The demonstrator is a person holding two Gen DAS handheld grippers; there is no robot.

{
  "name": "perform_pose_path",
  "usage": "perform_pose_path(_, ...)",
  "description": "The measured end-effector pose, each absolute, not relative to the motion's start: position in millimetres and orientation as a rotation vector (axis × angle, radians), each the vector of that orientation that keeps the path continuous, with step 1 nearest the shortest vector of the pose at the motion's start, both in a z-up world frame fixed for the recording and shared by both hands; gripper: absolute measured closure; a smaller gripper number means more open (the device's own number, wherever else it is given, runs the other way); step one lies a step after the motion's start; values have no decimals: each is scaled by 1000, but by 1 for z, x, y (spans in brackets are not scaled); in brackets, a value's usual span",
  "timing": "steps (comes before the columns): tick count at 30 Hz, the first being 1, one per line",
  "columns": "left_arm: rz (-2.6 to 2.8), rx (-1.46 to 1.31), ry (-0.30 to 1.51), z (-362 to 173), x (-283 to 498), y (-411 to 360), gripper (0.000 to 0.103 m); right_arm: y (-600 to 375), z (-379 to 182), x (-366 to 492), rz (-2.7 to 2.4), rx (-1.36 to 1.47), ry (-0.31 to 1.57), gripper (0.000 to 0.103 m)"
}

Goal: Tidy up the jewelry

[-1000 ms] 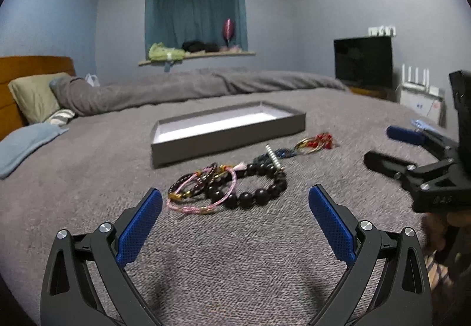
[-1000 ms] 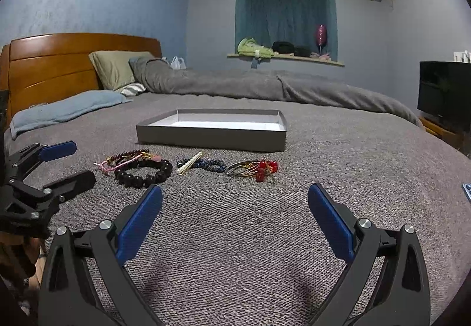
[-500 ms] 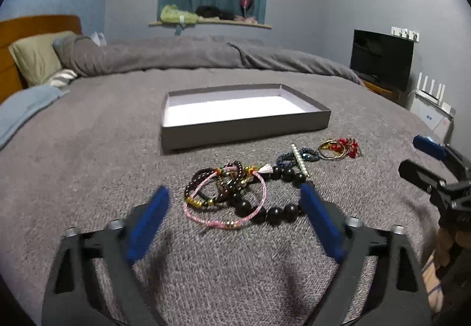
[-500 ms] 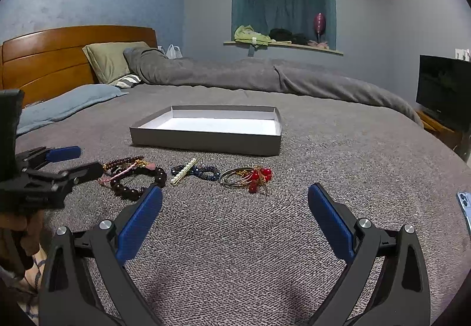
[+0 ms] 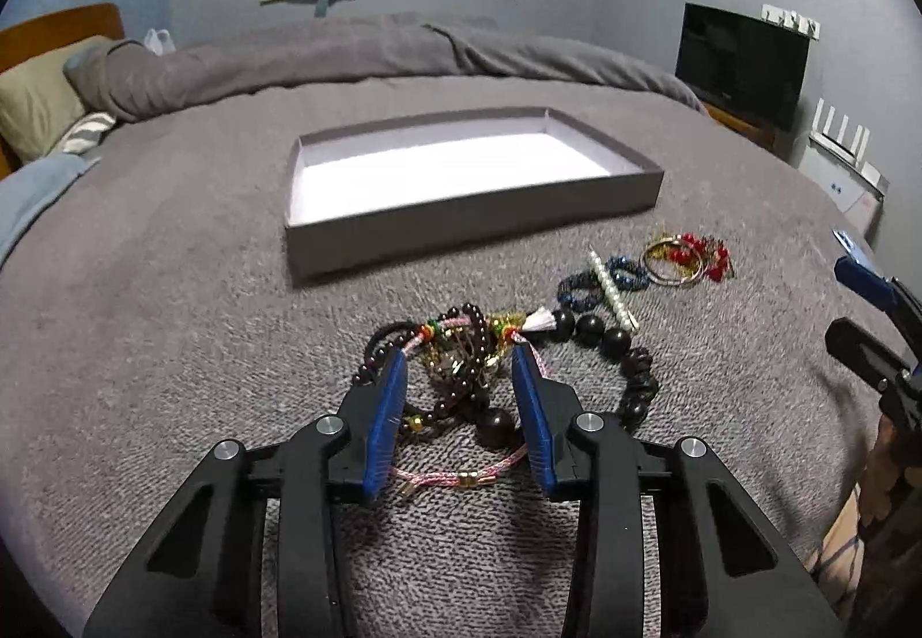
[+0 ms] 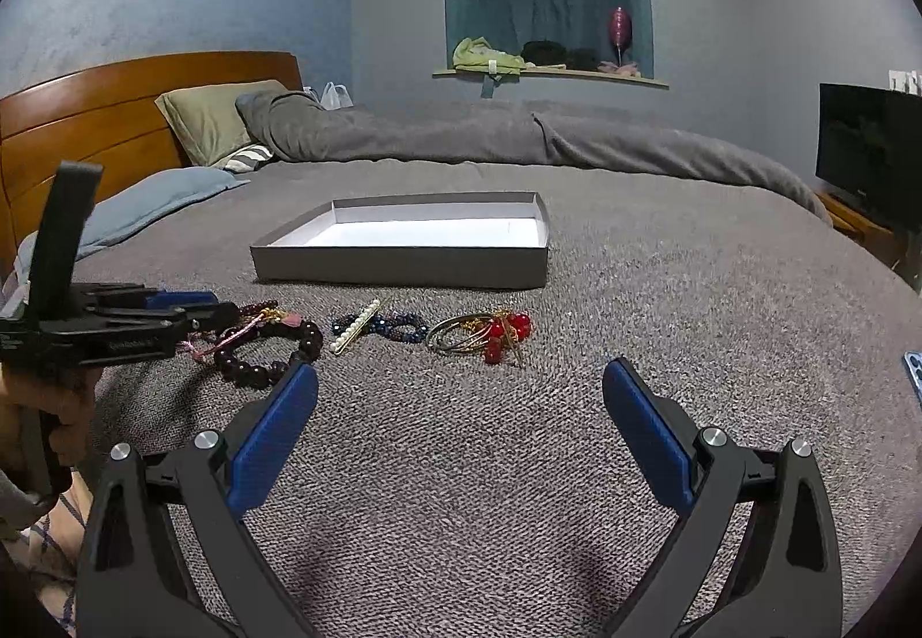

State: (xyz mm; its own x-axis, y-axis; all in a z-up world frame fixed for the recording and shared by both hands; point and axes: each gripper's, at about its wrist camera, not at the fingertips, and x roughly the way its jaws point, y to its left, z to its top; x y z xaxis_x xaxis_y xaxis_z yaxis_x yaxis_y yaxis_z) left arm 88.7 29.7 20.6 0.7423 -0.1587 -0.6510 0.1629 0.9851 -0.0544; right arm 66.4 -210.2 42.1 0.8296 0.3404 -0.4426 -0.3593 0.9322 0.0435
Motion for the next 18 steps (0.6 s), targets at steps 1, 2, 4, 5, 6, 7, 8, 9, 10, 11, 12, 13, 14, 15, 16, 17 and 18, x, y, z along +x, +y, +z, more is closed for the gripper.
perform_pose_path(1, -185, 2, 724, 18, 90, 31, 75, -211, 42, 67, 373, -39, 465, 5)
perform_pose_path(2, -183, -2, 729, 17, 91, 32, 89, -211, 41, 67, 373, -36, 466, 5)
perform_pose_path(4, -182, -14, 721, 16, 88, 35, 92, -212, 41, 67, 374, -28, 469, 5)
perform_pose_path(5, -182, -17, 715, 17, 86, 36, 94, -213, 40, 68, 375, -24, 471, 5)
perform_pose_path(6, -183, -20, 708, 19, 84, 37, 95, -214, 40, 68, 375, -20, 474, 5)
perform_pose_path(7, -184, -22, 698, 22, 81, 39, 95, -214, 40, 70, 375, -18, 476, 5)
perform_pose_path(8, -186, -23, 692, 24, 78, 40, 95, -214, 39, 70, 375, -15, 479, 5)
perform_pose_path(9, -189, -28, 683, 27, 76, 41, 95, -214, 39, 71, 376, -13, 480, 5)
perform_pose_path(10, -193, -36, 676, 30, 74, 43, 95, -215, 39, 71, 377, -8, 482, 5)
perform_pose_path(11, -196, -45, 668, 34, 72, 45, 95, -215, 39, 72, 377, -6, 483, 5)
perform_pose_path(12, -199, -52, 659, 38, 70, 47, 95, -216, 39, 72, 377, -5, 485, 5)
perform_pose_path(13, -205, -62, 649, 43, 68, 50, 95, -216, 39, 73, 378, -5, 486, 5)
perform_pose_path(14, -211, -71, 643, 47, 67, 53, 96, -215, 39, 74, 378, -4, 488, 5)
perform_pose_path(15, -218, -81, 639, 51, 67, 56, 96, -215, 39, 74, 379, -1, 490, 5)
perform_pose_path(16, -219, -84, 634, 54, 67, 57, 96, -215, 39, 74, 380, 3, 491, 5)
perform_pose_path(17, -219, -86, 628, 56, 66, 59, 96, -215, 39, 74, 382, 7, 493, 5)
perform_pose_path(18, -218, -83, 625, 58, 66, 60, 96, -215, 38, 75, 385, 10, 496, 5)
